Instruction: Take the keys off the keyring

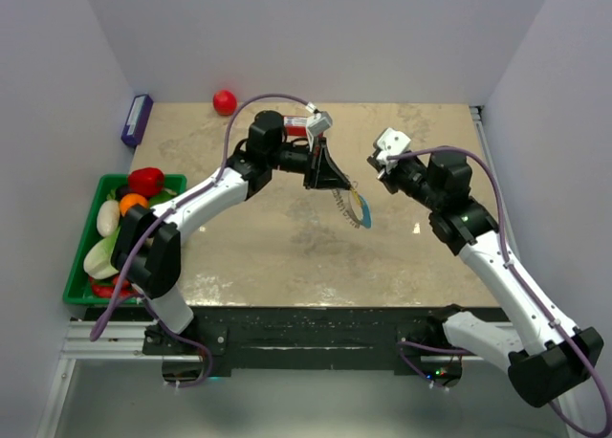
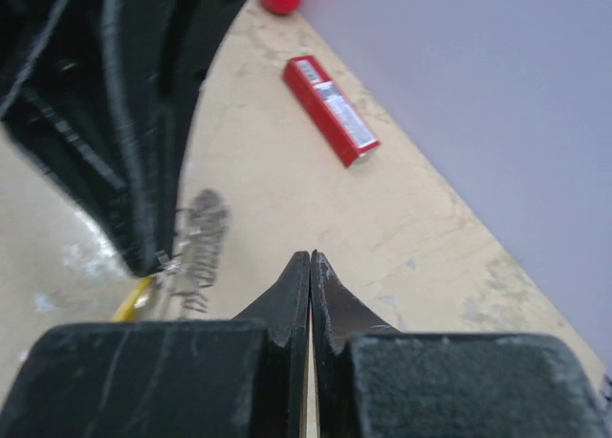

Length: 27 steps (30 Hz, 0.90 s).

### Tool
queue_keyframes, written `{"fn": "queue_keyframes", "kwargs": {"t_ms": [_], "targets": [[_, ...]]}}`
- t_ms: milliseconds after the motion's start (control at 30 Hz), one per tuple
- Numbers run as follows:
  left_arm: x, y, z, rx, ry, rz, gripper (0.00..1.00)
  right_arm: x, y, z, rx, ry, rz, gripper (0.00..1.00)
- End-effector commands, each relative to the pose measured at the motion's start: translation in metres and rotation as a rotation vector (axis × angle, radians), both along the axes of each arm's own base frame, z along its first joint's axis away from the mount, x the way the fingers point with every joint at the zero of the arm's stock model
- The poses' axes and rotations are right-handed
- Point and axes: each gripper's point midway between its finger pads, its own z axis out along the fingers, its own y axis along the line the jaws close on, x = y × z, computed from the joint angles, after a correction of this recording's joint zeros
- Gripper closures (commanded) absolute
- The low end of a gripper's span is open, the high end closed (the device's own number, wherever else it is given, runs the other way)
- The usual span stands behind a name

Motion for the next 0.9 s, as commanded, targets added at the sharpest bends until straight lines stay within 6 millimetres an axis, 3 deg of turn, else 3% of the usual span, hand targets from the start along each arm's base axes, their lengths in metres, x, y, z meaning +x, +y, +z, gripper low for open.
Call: {"fn": "queue_keyframes", "kwargs": {"t_ms": [0, 100, 267, 300, 333, 367, 400, 467, 500, 600, 733, 800, 833, 867], "targets": [[-0.019, 0.004, 0.018, -0.045, -0.016, -0.083, 0.99, 0.015, -0.013, 0.058, 0.095, -0.148, -0.106, 1.0], [-0.02, 0.004, 0.02, -0.049, -0.016, -0.089, 1.0, 0.012, -0.008, 0.059, 0.103, -0.14, -0.072, 1.0], [-0.02, 0.005, 0.021, -0.046, -0.025, -0.087, 1.0, -0.003, 0.008, 0.038, -0.002, -0.088, 0.076, 1.0], [-0.018, 0.005, 0.02, -0.043, -0.031, -0.08, 1.0, -0.008, 0.01, 0.042, -0.034, -0.089, 0.113, 0.97], [-0.018, 0.005, 0.022, -0.042, -0.038, -0.081, 1.0, -0.017, 0.013, 0.031, -0.078, -0.057, 0.17, 0.83], [-0.018, 0.005, 0.02, -0.033, -0.046, -0.081, 1.0, -0.019, 0.015, 0.026, -0.105, -0.039, 0.198, 0.76], [-0.017, 0.005, 0.022, -0.031, -0.058, -0.075, 1.0, -0.023, 0.016, 0.034, -0.126, -0.05, 0.225, 0.72], [-0.016, 0.006, 0.018, -0.015, -0.066, -0.07, 1.0, -0.036, 0.02, 0.018, -0.188, 0.013, 0.316, 0.68], [-0.014, 0.005, 0.017, -0.01, -0.069, -0.061, 1.0, -0.036, 0.019, 0.026, -0.211, -0.002, 0.327, 0.66], [-0.011, 0.006, 0.016, 0.0, -0.073, -0.045, 1.0, -0.044, 0.019, 0.017, -0.275, 0.024, 0.385, 0.66], [-0.008, 0.005, 0.016, 0.004, -0.069, -0.024, 1.0, -0.04, 0.015, 0.004, -0.343, -0.024, 0.36, 0.65], [-0.006, 0.005, 0.016, 0.007, -0.065, -0.01, 1.0, -0.042, 0.014, -0.013, -0.395, -0.029, 0.335, 0.65], [-0.005, 0.005, 0.015, 0.009, -0.062, -0.001, 1.0, -0.038, 0.017, -0.01, -0.395, -0.068, 0.321, 0.65], [-0.003, 0.005, 0.016, 0.01, -0.06, 0.011, 1.0, -0.039, 0.017, -0.025, -0.417, -0.057, 0.313, 0.64]]}}
